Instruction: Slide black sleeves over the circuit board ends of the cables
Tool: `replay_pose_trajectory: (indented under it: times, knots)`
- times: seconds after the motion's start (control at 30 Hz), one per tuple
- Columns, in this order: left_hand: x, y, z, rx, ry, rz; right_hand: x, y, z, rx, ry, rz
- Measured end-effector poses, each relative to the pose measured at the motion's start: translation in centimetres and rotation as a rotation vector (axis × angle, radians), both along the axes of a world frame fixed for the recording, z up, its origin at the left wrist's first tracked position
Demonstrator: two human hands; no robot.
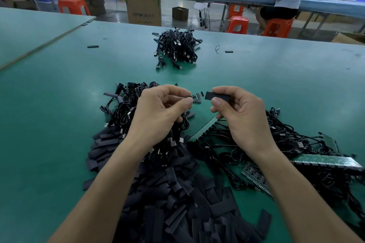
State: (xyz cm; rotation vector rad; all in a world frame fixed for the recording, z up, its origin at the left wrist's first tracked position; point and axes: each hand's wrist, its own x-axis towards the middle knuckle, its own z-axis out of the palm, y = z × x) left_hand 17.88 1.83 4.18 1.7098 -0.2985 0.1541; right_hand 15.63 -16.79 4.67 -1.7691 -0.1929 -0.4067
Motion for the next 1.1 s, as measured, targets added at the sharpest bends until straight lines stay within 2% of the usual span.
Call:
replay_pose_trajectory:
  times: [0.53,0.93,1.1]
  knots:
    - [-0.43,-0.20,0.34,0.019,0.015,-0.002,-0.38,0.23,0.10,-0.017,-0.071,-0.039]
    - [-0.45,-0.21,0.60,-0.022,0.041,-0.049,-0.12,-0.20,-0.40,-0.106,-0.053,-0.004]
    - [-0.37,0.16,0.63,0.020,0.014,-0.090,0.05,-0.61,0.23,-0.122,-0.056,0.072]
